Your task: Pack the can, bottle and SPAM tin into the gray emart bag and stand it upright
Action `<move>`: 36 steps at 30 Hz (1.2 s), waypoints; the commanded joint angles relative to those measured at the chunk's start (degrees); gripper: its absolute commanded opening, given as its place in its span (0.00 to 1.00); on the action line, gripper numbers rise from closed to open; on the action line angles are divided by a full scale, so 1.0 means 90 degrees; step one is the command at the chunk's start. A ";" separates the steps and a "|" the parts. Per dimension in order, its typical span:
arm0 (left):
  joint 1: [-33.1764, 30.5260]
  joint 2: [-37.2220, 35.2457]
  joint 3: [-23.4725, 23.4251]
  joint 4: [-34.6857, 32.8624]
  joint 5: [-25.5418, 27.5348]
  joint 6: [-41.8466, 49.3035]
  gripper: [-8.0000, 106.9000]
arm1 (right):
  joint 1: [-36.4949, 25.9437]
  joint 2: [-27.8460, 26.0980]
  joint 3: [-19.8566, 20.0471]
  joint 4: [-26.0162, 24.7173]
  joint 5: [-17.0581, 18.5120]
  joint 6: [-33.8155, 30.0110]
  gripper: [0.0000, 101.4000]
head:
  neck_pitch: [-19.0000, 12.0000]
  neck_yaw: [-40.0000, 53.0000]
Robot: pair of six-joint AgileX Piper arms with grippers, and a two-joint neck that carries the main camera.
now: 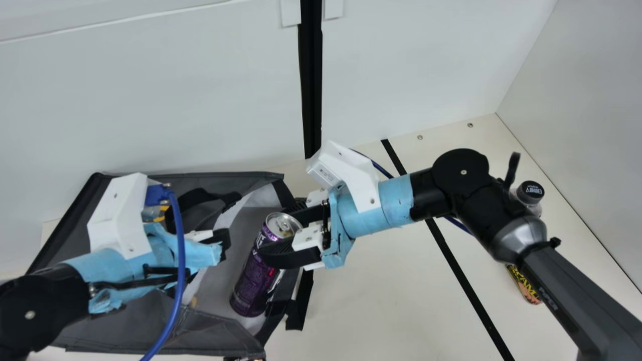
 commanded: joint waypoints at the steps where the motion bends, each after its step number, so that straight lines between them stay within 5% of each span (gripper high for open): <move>1: 0.0000 0.0000 0.0000 0.0000 0.0000 0.0000 0.00 | 0.0018 0.0086 -0.0014 -0.0002 0.0017 -0.0024 0.00 | -0.0135 -0.0015; 36: 0.0000 0.0000 0.0000 0.0000 0.0000 0.0000 0.00 | 0.0586 0.1716 -0.0995 0.0072 0.0017 0.0148 0.00 | -0.0135 -0.0015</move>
